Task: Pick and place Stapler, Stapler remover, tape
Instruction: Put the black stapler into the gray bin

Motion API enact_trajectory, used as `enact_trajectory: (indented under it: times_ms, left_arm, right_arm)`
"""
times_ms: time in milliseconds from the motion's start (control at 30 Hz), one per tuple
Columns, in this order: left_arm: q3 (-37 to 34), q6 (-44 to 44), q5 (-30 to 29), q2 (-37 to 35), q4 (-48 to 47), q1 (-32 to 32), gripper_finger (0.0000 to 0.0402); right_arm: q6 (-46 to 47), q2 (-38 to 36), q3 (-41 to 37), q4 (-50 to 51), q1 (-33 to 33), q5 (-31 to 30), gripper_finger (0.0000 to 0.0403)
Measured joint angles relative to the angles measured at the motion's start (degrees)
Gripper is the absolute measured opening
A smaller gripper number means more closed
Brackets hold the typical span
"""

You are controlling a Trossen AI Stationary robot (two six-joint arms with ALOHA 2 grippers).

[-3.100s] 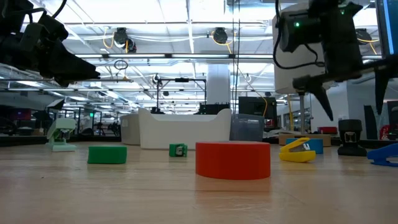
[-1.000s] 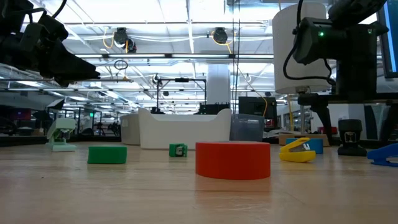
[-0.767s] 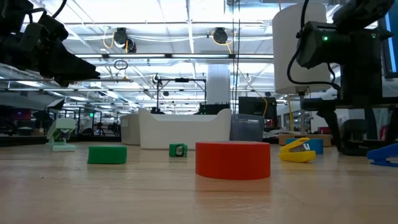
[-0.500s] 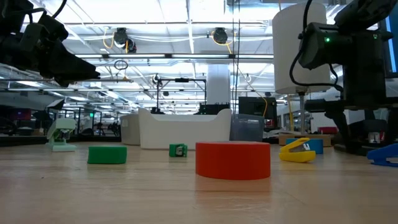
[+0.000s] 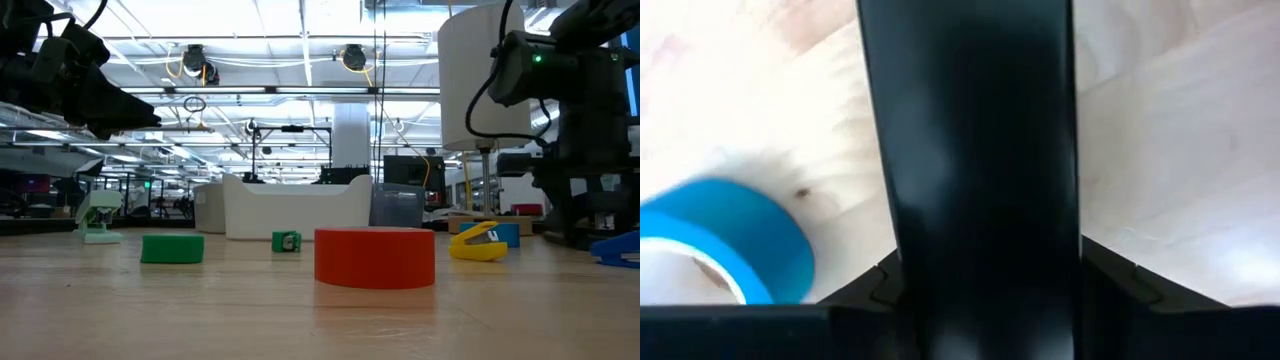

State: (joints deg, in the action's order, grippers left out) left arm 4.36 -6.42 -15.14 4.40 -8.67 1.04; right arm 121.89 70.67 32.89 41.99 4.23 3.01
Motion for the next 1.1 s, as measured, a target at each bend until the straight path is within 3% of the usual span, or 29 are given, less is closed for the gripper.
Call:
enact_trajectory:
  times_ms: [400, 833, 1100]
  left_arm:
    - [-0.02, 0.0, -0.01, 0.0, -0.01, 0.02, 0.0152]
    - [0.0, -0.02, 0.0, 0.0, 0.0, 0.02, 0.0152]
    - [-0.01, -0.02, 0.0, 0.0, 0.0, 0.0, 0.0152]
  right_arm:
    - [-18.29, -9.18, 1.21, 2.27, 0.09, 0.06, 0.0148]
    - [-34.56, -9.79, 6.98, 8.54, 1.52, -3.12, 0.0148]
    - [-39.53, -9.9, 12.34, 9.3, 5.08, -5.81, 0.0148]
